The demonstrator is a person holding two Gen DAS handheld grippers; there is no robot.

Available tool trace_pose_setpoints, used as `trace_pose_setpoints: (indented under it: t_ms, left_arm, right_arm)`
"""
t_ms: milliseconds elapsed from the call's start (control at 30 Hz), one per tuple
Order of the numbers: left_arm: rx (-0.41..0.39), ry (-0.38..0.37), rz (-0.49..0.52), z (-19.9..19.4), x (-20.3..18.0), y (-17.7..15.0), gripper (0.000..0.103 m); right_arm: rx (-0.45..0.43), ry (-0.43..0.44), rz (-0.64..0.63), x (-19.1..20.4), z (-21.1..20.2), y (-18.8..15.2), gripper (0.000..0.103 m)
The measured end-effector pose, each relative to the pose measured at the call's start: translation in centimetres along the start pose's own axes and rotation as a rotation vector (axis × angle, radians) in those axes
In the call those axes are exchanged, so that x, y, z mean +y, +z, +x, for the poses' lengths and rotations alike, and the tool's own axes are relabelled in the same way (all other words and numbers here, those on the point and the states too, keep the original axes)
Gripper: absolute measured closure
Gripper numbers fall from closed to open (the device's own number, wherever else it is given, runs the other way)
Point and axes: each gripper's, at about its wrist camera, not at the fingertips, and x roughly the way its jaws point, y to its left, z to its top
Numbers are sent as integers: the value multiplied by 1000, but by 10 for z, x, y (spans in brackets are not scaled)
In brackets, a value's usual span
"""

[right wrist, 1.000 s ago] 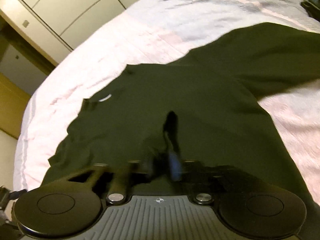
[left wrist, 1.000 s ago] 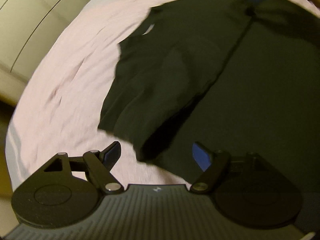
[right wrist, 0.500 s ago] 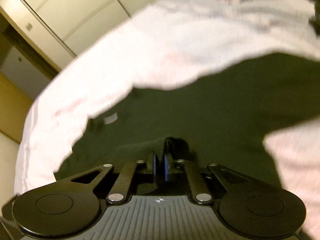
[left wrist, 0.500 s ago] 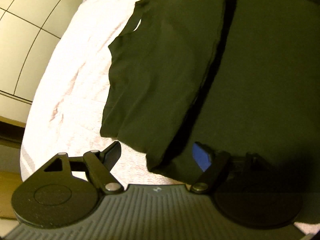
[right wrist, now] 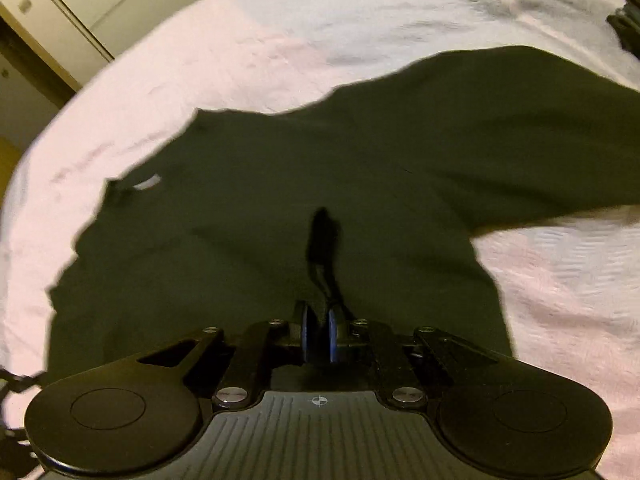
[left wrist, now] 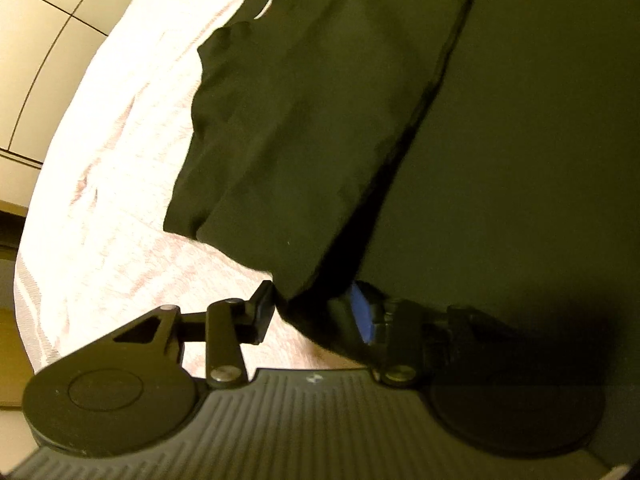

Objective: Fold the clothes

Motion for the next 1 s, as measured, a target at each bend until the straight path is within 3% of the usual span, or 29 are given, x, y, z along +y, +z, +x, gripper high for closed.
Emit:
trace_pose_setpoints:
  t_ms: [67, 100, 133, 367, 567, 800, 1000]
  left_arm:
    - [-3, -5, -11, -6, 3, -3, 65]
    - [-5, -8, -16, -9, 4, -4, 65]
    - [-6, -11, -21, -11, 5, -5, 63]
    - [-43, -26, -62, -36, 15, -8, 55]
    - [-87, -51, -53, -46, 8, 19, 53]
    - [-85, -6, -42, -74, -17, 84, 51]
    - [-23, 7, -5, -92, -60, 148, 47]
  right_arm:
    - [-7, -23, 9, -1, -8, -2, 83]
    - [-10, -37, 13, -1, -14, -4, 67]
    - [-13, -52, 17, -2, -19, -6, 58]
    - [-88, -113, 153, -32, -81, -27, 55]
    - [-215, -179, 300, -90, -152, -38, 54]
    - [-357, -191, 480, -207, -192, -20, 53]
    - [-387, -160, 609, -313, -177, 12, 53]
